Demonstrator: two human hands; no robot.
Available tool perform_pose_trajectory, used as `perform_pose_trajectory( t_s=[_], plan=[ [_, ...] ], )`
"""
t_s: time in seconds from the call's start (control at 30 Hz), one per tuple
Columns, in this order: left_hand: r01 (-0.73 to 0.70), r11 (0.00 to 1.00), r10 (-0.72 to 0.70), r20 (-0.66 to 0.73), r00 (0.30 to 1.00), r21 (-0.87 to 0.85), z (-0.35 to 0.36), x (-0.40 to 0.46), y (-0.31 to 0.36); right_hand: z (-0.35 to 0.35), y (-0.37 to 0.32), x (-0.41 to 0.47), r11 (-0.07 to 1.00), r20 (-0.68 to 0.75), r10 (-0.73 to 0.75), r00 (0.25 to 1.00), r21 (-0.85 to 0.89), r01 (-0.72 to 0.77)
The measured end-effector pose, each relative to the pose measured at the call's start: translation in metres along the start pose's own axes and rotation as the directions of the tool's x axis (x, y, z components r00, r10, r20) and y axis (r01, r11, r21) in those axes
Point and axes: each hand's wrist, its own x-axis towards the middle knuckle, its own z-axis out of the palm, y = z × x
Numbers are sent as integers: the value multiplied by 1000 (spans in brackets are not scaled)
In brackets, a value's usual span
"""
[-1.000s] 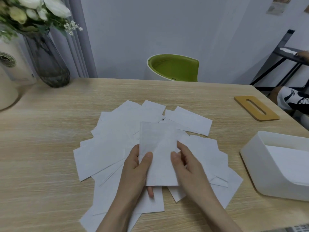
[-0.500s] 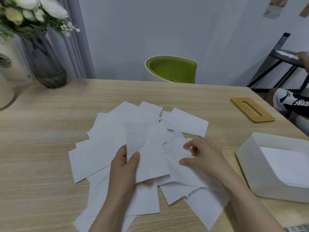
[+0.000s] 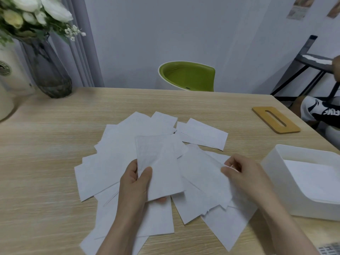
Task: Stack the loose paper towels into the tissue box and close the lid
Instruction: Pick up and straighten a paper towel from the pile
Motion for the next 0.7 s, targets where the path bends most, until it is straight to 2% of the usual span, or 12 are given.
perform_pose_trajectory(
  t_s=[0.13, 0.27, 0.4, 0.53, 0.6, 0.7],
  plan=[
    [-2, 1000, 2, 1, 1000, 11, 0, 0, 0, -9, 17, -20, 991, 135, 97, 986, 83, -109],
    [-3, 1000, 3, -1, 1000, 16, 1, 0, 0, -13, 21, -34, 964, 305, 120, 945, 192, -184],
    [7, 1000, -7, 9, 1000, 22, 1, -1, 1, -8, 18, -28, 953, 264, 180, 948, 191, -234],
    [33, 999, -33, 19, 999, 4, 0, -1, 3, -3, 20, -21, 963, 158, 164, 974, 189, -193],
    [39, 999, -39, 26, 999, 6, 0, -1, 3, -4, 16, -22, 935, 112, 137, 984, 313, -166],
    [40, 999, -41, 29, 999, 5, 1, 0, 2, -2, -3, -29, 816, 108, 115, 987, 557, -156]
  ],
)
